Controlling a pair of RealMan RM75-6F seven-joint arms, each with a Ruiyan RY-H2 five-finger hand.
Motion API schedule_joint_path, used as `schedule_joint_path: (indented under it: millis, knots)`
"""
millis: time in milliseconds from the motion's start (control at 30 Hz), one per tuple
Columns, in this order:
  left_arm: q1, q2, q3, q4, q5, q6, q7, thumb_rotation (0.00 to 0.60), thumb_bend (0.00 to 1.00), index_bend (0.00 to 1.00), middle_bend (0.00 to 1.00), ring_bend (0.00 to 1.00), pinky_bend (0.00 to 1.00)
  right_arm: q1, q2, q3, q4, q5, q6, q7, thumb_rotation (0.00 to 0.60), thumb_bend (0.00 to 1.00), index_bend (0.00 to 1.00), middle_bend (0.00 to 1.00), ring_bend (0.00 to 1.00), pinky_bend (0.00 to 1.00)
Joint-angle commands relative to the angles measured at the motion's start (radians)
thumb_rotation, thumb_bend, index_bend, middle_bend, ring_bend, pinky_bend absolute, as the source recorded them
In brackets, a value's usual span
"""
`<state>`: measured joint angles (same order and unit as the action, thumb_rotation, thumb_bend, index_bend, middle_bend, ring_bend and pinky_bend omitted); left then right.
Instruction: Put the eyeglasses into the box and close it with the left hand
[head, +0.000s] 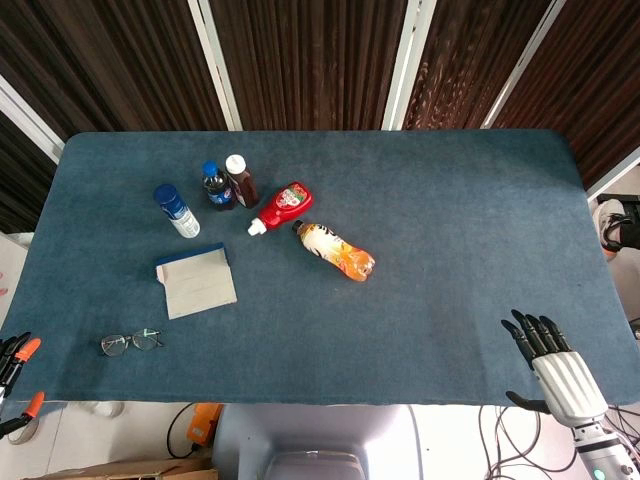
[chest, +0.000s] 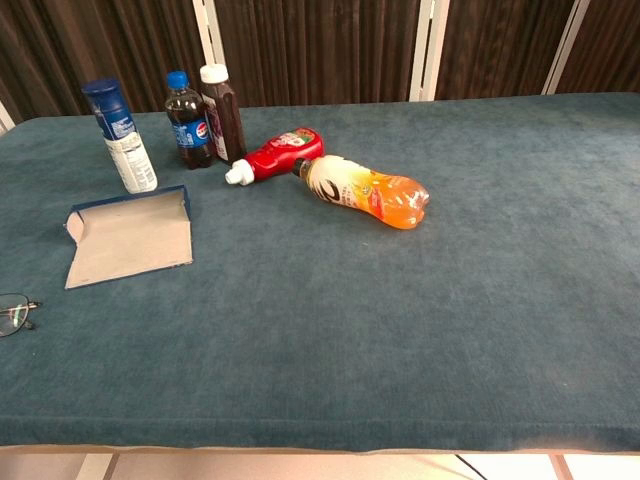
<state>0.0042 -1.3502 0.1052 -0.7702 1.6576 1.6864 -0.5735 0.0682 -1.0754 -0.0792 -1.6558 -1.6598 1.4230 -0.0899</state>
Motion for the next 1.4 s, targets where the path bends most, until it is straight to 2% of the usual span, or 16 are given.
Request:
schedule_joint_path:
  millis: [33, 167, 267, 400, 500, 633, 767, 1033, 1233, 1400]
  knots:
    - [-0.007, -0.003, -0.002, -0.002, 0.007, 0.003, -0.006, 0.6, 0.37, 0.05, 0.0, 0.0, 0.0, -0.002, 0.002, -0.001, 0.002, 0.004, -0.001, -0.004, 0.6, 0.15, 0.0, 0.0, 0.0, 0.0]
    - [-0.033, -0.046, -0.014, 0.006, 0.027, 0.024, -0.036, 0.6, 0.37, 0.06, 0.0, 0.0, 0.0, -0.008, 0.007, 0.0, 0.0, 0.005, 0.009, 0.006, 0.6, 0.15, 0.0, 0.0, 0.0, 0.0]
    - [-0.056, -0.112, -0.031, 0.04, 0.03, 0.03, -0.087, 0.6, 0.39, 0.19, 0.01, 0.0, 0.03, -0.01, 0.011, -0.003, 0.004, 0.004, 0.01, 0.008, 0.6, 0.15, 0.0, 0.0, 0.0, 0.0]
    - [-0.103, -0.149, -0.025, 0.016, 0.017, -0.099, -0.06, 0.6, 0.42, 0.34, 0.03, 0.0, 0.01, -0.008, 0.01, 0.001, 0.006, 0.009, 0.004, 0.01, 0.6, 0.15, 0.0, 0.0, 0.0, 0.0]
    - [-0.136, -0.147, -0.032, -0.064, -0.007, -0.19, -0.034, 0.6, 0.42, 0.39, 0.05, 0.0, 0.0, -0.004, 0.009, 0.001, 0.006, 0.013, -0.007, 0.007, 0.6, 0.15, 0.0, 0.0, 0.0, 0.0]
    - [-0.166, -0.154, -0.058, -0.142, -0.05, -0.269, 0.081, 0.6, 0.42, 0.39, 0.05, 0.0, 0.0, 0.001, 0.01, 0.001, 0.004, 0.012, -0.014, 0.012, 0.6, 0.15, 0.0, 0.0, 0.0, 0.0]
    - [-0.177, -0.197, -0.1, -0.145, -0.088, -0.272, 0.215, 0.6, 0.42, 0.37, 0.05, 0.0, 0.0, 0.004, 0.011, 0.002, 0.005, 0.012, -0.019, 0.018, 0.6, 0.15, 0.0, 0.0, 0.0, 0.0]
    - [-0.217, -0.213, -0.12, -0.162, -0.141, -0.382, 0.268, 0.6, 0.42, 0.36, 0.04, 0.0, 0.0, 0.002, 0.019, 0.002, 0.004, 0.007, -0.01, 0.036, 0.6, 0.15, 0.0, 0.0, 0.0, 0.0]
    - [-0.232, -0.209, -0.119, -0.182, -0.155, -0.424, 0.271, 0.6, 0.42, 0.37, 0.04, 0.0, 0.0, 0.002, 0.022, 0.002, 0.005, 0.006, -0.009, 0.043, 0.6, 0.15, 0.0, 0.0, 0.0, 0.0]
    - [-0.247, -0.213, -0.123, -0.189, -0.167, -0.451, 0.293, 0.6, 0.42, 0.42, 0.05, 0.0, 0.0, 0.002, 0.023, 0.003, 0.005, 0.004, -0.006, 0.045, 0.6, 0.15, 0.0, 0.0, 0.0, 0.0]
